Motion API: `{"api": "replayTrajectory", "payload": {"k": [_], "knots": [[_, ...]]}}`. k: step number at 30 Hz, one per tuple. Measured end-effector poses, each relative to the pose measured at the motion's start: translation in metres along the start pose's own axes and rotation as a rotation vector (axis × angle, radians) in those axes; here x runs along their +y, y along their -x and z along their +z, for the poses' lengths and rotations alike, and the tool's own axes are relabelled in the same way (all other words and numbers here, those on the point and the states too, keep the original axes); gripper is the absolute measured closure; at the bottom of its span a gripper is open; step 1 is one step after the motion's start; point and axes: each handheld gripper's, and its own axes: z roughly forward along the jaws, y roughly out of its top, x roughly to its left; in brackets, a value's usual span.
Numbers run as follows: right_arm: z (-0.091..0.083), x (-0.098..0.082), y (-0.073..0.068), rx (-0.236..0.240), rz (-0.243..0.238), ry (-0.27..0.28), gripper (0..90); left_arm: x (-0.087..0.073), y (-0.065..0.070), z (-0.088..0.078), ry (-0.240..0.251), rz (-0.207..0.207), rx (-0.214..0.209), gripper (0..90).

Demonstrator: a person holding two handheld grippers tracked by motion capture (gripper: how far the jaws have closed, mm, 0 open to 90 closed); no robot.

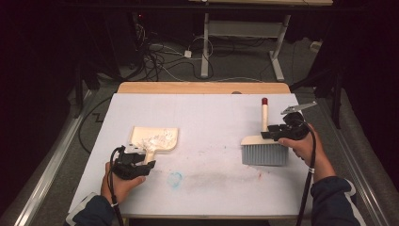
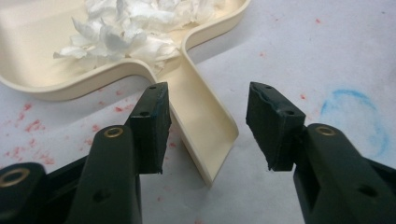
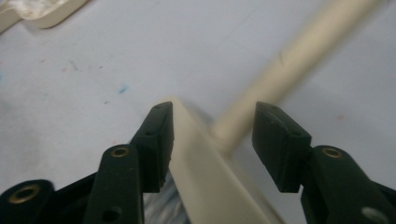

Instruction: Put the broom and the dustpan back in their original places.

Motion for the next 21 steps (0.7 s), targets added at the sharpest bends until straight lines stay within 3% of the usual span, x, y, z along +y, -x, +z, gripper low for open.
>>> {"api": "replayTrajectory", "payload": {"k": [5,9,11,13,15,17,19,21], "knots": [[0.002,0.002,0.0,-0.121,0.01,-0.015,53.9,-0.002,0.005,-0.01,0.061,0.082,0.015,43.4],[0.016,-0.002,0.001,-0.197,0.107,-0.003,53.9,-0.008,0.009,-0.017,0.118,0.164,0.047,35.0],[0.028,-0.006,0.0,-0.237,0.124,-0.037,54.0,-0.011,0.011,-0.019,0.125,0.199,0.08,32.1],[0.041,-0.01,0.0,-0.279,0.134,-0.063,52.1,-0.014,0.012,-0.02,0.128,0.217,0.088,29.7],[0.048,-0.013,0.0,-0.344,0.14,-0.072,56.2,-0.017,0.012,-0.021,0.124,0.228,0.097,29.6],[0.053,-0.017,0.002,-0.354,0.172,-0.068,55.5,-0.019,0.012,-0.022,0.12,0.229,0.097,29.1],[0.055,-0.018,0.005,-0.324,0.197,-0.054,56.2,-0.022,0.01,-0.023,0.128,0.224,0.087,28.9],[0.058,-0.018,0.004,-0.33,0.198,-0.057,55.8,-0.023,0.01,-0.024,0.138,0.221,0.087,28.5]]}}
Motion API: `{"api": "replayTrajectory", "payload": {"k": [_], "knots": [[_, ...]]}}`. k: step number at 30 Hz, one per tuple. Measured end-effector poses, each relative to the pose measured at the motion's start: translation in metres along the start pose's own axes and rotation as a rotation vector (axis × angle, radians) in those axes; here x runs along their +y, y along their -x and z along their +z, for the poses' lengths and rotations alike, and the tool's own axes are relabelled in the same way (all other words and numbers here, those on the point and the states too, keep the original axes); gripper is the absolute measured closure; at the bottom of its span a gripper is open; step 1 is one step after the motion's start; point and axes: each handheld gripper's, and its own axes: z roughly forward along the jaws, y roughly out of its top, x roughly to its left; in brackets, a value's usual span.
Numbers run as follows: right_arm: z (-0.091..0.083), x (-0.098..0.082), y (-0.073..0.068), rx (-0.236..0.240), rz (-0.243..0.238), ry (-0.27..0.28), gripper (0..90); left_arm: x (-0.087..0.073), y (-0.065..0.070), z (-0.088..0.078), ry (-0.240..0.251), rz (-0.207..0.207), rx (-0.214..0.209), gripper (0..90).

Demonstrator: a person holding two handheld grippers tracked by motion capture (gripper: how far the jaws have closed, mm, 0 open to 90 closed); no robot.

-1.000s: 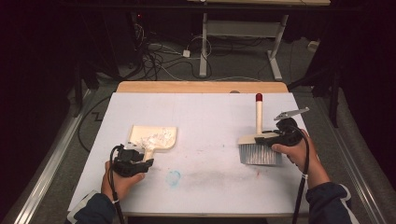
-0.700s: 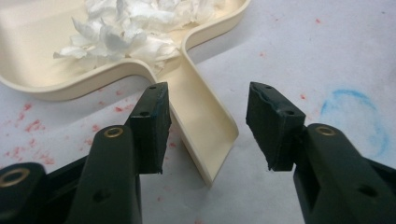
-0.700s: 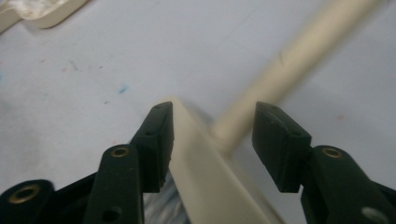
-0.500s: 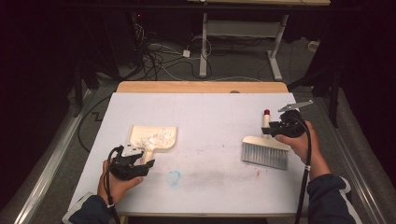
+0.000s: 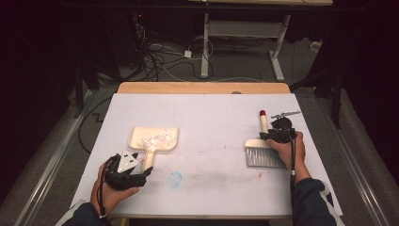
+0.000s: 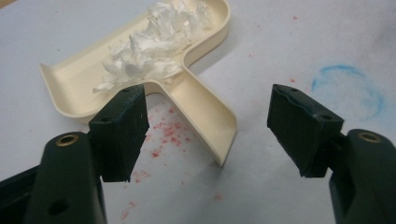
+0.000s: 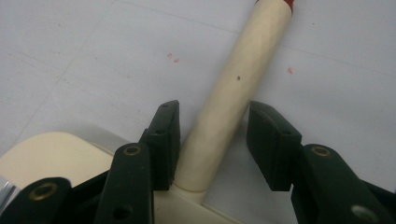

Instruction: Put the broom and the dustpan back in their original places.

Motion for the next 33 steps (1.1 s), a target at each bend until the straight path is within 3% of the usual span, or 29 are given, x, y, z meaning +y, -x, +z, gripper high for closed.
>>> {"api": "replayTrajectory", "payload": {"k": [7,14,19,21,28,33], "knots": [[0.004,0.001,-0.007,-0.033,-0.05,0.009,58.0,-0.002,0.003,0.0,0.002,0.011,0.014,27.2],[0.001,0.001,-0.006,-0.029,-0.042,0.023,56.2,-0.001,0.003,-0.002,0.023,0.012,0.014,25.6],[-0.008,0.003,-0.006,-0.03,-0.037,0.081,53.5,0.0,0.004,-0.001,0.027,0.015,0.023,24.5],[-0.012,0.004,-0.008,-0.008,-0.04,0.119,53.3,0.0,0.004,-0.001,0.03,0.018,0.018,24.3],[-0.03,0.009,-0.018,0.017,-0.076,0.232,50.6,-0.001,0.005,-0.001,0.035,0.031,0.022,24.1],[-0.037,0.012,-0.025,0.03,-0.094,0.27,47.2,-0.001,0.006,0.0,0.033,0.043,0.015,24.1]]}}
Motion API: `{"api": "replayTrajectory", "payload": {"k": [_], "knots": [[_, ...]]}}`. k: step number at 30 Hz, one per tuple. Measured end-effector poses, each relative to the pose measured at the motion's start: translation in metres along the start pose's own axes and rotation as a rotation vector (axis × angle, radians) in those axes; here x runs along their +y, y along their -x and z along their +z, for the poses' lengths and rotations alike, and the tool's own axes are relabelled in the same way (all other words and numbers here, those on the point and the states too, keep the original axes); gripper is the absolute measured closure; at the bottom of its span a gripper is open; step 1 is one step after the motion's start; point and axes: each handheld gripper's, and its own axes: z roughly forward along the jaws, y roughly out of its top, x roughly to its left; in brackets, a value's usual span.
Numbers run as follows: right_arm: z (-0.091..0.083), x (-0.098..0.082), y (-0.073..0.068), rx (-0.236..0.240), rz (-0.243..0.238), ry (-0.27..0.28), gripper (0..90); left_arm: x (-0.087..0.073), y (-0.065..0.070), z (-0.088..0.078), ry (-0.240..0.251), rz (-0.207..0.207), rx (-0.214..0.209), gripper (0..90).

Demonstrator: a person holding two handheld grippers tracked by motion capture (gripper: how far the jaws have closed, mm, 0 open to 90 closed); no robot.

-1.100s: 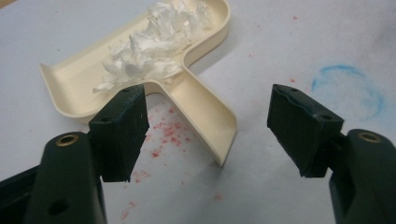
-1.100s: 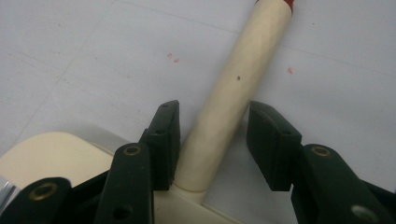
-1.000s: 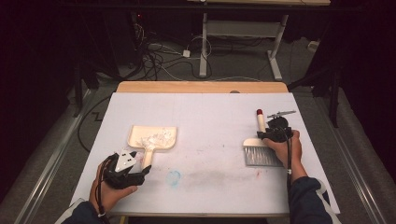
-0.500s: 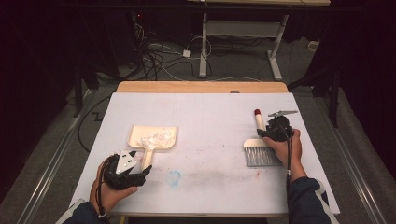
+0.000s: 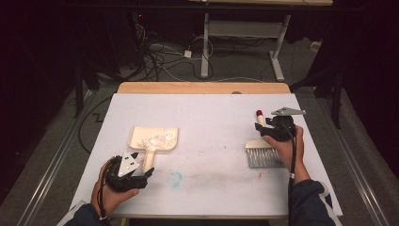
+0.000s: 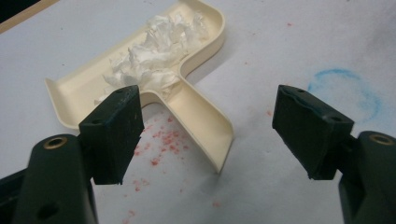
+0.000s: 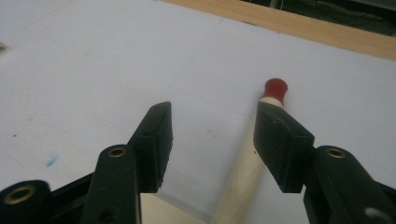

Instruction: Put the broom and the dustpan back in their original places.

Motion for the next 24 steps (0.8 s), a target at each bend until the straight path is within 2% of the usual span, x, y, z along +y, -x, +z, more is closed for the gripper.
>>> {"api": "replayTrajectory", "payload": {"k": [4,10,12,14,16,19,24], "knots": [[-0.004,0.004,-0.005,-0.004,-0.021,0.029,41.9,0.0,0.001,0.0,0.001,0.005,-0.004,24.1],[-0.01,0.007,-0.01,0.001,-0.026,0.089,33.4,0.0,0.002,0.001,-0.004,0.013,-0.004,23.8],[-0.012,0.008,-0.012,-0.029,-0.022,0.099,26.8,-0.001,0.003,0.001,-0.004,0.015,-0.006,23.5],[-0.015,0.008,-0.013,-0.024,-0.015,0.117,25.1,-0.001,0.003,0.001,-0.004,0.017,-0.008,23.2],[-0.017,0.009,-0.014,-0.039,-0.015,0.133,20.7,-0.001,0.003,0.001,-0.006,0.019,-0.007,22.8],[-0.021,0.009,-0.018,-0.039,-0.02,0.15,17.6,-0.001,0.004,0.001,-0.006,0.022,-0.011,20.1],[-0.03,0.009,-0.024,-0.014,-0.037,0.185,17.5,-0.001,0.005,0.002,-0.008,0.027,-0.011,18.1]]}}
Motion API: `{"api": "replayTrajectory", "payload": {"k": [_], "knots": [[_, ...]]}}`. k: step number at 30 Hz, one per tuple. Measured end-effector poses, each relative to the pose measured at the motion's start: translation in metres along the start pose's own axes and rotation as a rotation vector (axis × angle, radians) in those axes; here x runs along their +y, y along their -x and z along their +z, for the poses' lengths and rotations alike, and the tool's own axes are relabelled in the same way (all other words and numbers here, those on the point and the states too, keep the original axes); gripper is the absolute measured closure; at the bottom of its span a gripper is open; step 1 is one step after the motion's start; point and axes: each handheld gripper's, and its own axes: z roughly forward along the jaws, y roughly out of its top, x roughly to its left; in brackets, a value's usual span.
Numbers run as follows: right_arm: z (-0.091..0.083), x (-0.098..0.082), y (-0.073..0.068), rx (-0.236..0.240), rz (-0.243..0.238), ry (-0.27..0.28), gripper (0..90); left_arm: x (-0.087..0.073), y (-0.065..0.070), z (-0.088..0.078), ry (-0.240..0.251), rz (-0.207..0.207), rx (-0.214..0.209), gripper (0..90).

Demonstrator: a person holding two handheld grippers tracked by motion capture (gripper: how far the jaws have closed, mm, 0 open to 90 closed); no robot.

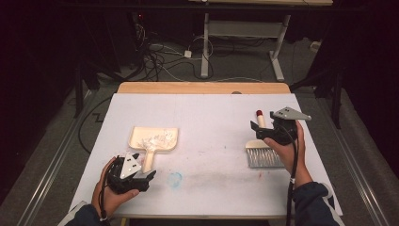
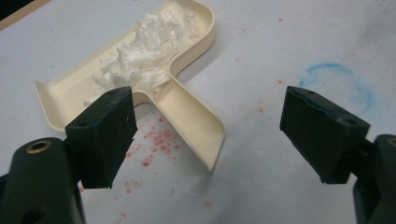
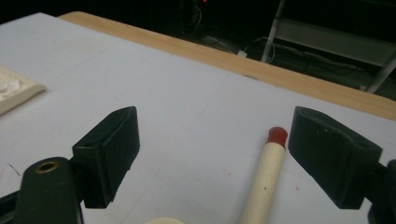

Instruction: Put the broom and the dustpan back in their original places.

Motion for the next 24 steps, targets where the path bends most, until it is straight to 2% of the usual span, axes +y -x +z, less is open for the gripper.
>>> {"api": "replayTrajectory", "payload": {"k": [2,8,12,14,24], "knots": [[-0.002,0.001,-0.002,0.013,0.002,0.016,17.7,0.0,0.001,0.0,0.003,0.008,-0.002,18.1],[-0.009,0.004,-0.015,0.035,-0.038,0.038,18.3,0.0,0.002,0.0,0.022,0.028,-0.004,18.0],[-0.014,0.006,-0.02,0.033,-0.049,0.047,18.5,0.001,0.004,-0.002,0.043,0.044,-0.009,18.0],[-0.016,0.006,-0.023,0.025,-0.058,0.048,18.8,0.001,0.005,-0.002,0.046,0.05,-0.006,18.0],[-0.027,0.006,-0.033,0.042,-0.097,0.055,18.8,0.001,0.007,-0.002,0.038,0.069,-0.005,18.0]]}}
